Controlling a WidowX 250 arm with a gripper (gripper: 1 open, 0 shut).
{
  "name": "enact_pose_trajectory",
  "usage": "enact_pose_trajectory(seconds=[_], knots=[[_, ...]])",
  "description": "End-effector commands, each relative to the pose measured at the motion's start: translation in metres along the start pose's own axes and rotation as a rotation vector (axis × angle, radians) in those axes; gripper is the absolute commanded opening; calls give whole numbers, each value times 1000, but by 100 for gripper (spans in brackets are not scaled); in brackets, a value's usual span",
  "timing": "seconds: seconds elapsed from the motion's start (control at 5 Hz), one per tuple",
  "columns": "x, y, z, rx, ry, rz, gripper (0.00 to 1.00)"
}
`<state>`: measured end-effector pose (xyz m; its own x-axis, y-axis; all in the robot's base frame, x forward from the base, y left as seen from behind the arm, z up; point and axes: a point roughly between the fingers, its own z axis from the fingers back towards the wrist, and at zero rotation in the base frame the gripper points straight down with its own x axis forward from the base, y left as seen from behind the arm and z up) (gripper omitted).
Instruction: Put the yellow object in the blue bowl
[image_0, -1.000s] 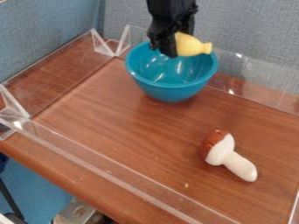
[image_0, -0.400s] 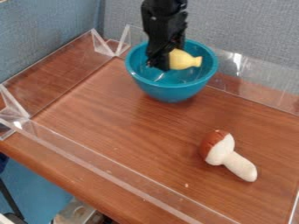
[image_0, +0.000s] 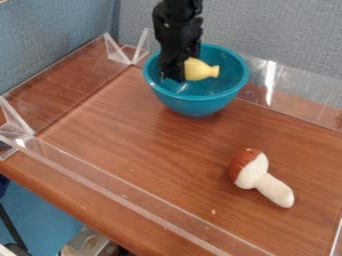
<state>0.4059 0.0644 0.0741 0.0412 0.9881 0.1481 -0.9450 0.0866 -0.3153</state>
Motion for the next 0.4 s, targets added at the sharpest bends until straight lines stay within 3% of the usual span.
enact_pose_trajectory(seconds=[0.0,0.2], knots=[[1,-19,13,-78,-10,-27,0],[4,-17,14,-73,-9,-16,0]])
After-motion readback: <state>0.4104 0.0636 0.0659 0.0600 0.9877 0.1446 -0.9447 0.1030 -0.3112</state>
